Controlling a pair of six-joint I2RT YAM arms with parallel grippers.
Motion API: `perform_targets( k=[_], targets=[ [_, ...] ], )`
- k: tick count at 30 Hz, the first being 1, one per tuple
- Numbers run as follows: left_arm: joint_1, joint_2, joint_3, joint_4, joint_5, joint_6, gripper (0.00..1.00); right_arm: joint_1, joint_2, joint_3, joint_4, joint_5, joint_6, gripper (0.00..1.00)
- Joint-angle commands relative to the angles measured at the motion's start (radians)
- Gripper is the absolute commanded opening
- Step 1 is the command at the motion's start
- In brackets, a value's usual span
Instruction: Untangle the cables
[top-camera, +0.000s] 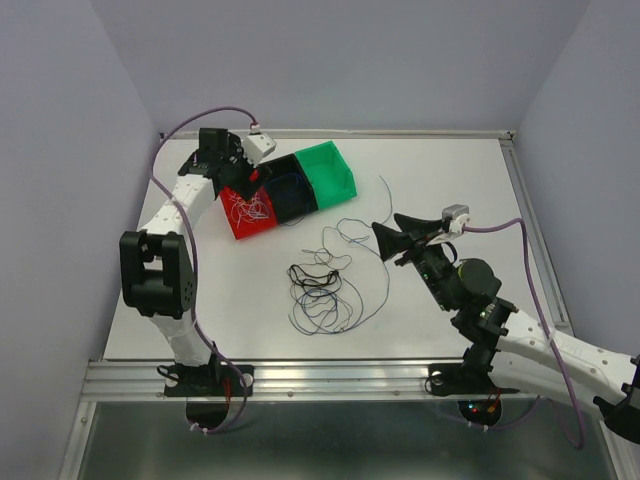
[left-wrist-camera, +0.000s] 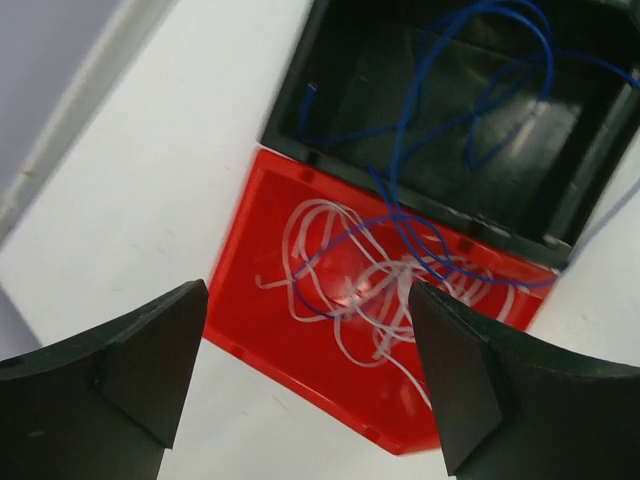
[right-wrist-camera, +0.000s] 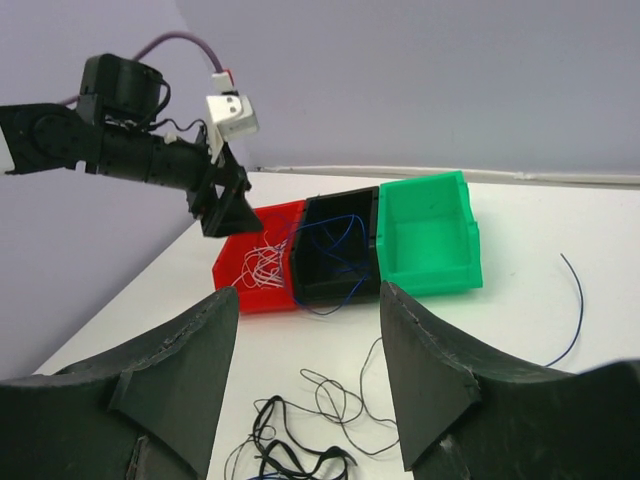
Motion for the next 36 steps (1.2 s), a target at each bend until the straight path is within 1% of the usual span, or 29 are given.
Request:
perform_targets(
  k=[1,4,6,9,13,17,22,25,26,28,31,33,34,35,36],
  targets=[
    [0.002,-0.100,-0.096,0.026,0.093,0.007,0.94,0.002,-0.006,0.008,0.018,-0.013,0.003,0.64],
    [0.014,-0.091,-0.104,0.040,0.134,-0.015,0.96,0.002,-0.003,0.006,0.019,-0.015,0.003,0.64],
    [0.032,-0.068,-0.084,0.017,0.191,-0.022,0.96,0.002,-0.003,0.006,0.016,-0.013,0.004,0.64],
    [0.045,-0.036,-0.059,-0.002,0.232,-0.029,0.95,0.000,-0.004,0.006,0.018,-0.010,0.003,0.64],
    [0.045,0.006,-0.024,-0.012,0.242,-0.048,0.92,0.002,-0.007,0.006,0.015,-0.013,0.003,0.64],
    [0.045,0.055,0.022,-0.046,0.265,-0.059,0.86,0.002,-0.010,0.008,0.015,-0.015,0.001,0.64],
    [0.045,0.083,0.048,-0.054,0.280,-0.081,0.85,0.002,-0.016,0.006,0.010,-0.015,0.001,0.64],
    [0.040,0.101,0.053,-0.063,0.274,-0.084,0.81,0.000,-0.020,0.006,0.010,-0.012,0.001,0.64],
    [0.040,0.104,0.053,-0.067,0.273,-0.082,0.77,0.002,-0.020,0.008,0.009,-0.012,0.001,0.64],
    [0.040,0.110,0.045,-0.069,0.269,-0.082,0.75,0.002,-0.020,0.006,0.010,-0.015,0.000,0.64],
    [0.036,0.109,0.030,-0.071,0.271,-0.079,0.69,0.002,-0.020,0.006,0.009,-0.013,0.001,0.64],
    [0.033,0.107,0.016,-0.072,0.276,-0.078,0.64,0.002,-0.020,0.006,0.009,-0.013,0.003,0.64],
    [0.031,0.109,0.014,-0.072,0.276,-0.079,0.58,0.002,-0.020,0.006,0.007,-0.013,0.001,0.64],
    [0.030,0.110,0.013,-0.072,0.274,-0.079,0.58,0.002,-0.020,0.006,0.009,-0.013,0.001,0.64],
    [0.031,0.112,0.010,-0.072,0.274,-0.078,0.51,0.002,-0.020,0.006,0.009,-0.012,0.000,0.64]
  ],
)
